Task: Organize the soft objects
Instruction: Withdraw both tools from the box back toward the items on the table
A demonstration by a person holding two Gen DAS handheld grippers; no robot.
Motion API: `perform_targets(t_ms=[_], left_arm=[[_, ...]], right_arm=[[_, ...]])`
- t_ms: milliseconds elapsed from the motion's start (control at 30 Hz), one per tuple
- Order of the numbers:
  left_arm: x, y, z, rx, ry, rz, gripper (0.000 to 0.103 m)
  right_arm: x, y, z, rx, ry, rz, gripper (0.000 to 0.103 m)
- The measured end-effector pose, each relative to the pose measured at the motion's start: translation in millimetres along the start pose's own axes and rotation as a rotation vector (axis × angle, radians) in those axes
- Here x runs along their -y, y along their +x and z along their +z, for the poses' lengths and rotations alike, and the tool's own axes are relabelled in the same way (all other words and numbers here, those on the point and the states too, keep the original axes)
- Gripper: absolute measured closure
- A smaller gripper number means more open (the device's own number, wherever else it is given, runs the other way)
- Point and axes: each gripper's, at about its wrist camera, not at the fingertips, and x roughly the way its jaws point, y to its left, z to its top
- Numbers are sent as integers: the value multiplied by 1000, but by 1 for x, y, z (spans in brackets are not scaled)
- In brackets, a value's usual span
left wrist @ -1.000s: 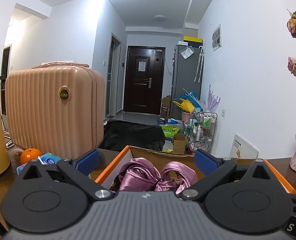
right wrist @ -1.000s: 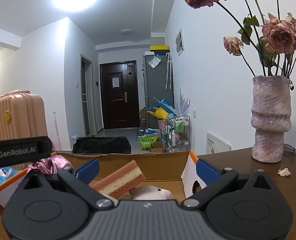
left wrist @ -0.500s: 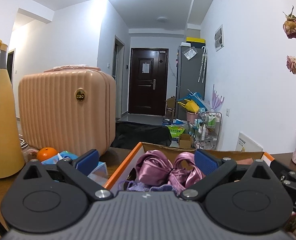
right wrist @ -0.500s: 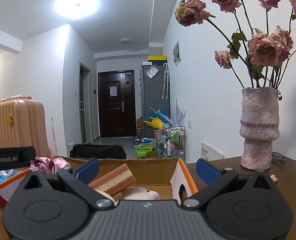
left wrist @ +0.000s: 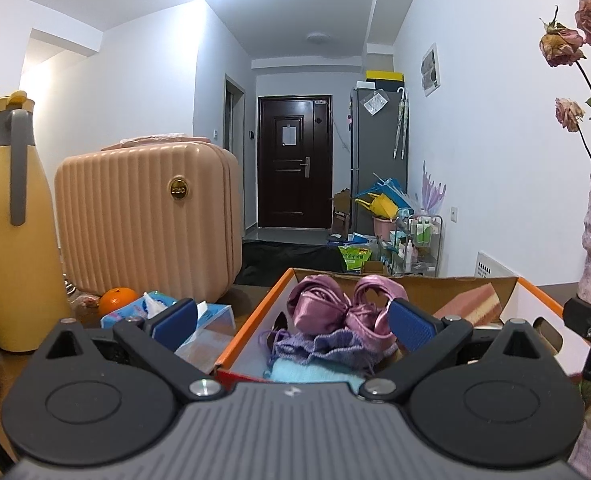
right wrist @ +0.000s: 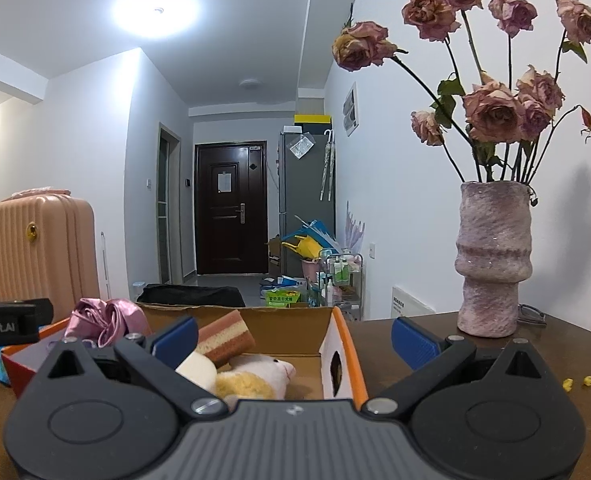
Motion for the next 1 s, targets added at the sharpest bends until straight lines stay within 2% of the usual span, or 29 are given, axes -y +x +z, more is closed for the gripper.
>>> perform_targets(t_ms=[1000], left_arm=[[-16, -72, -25, -41, 47, -44, 0]], right_arm=[[25, -80, -14, -51, -50, 6, 0]])
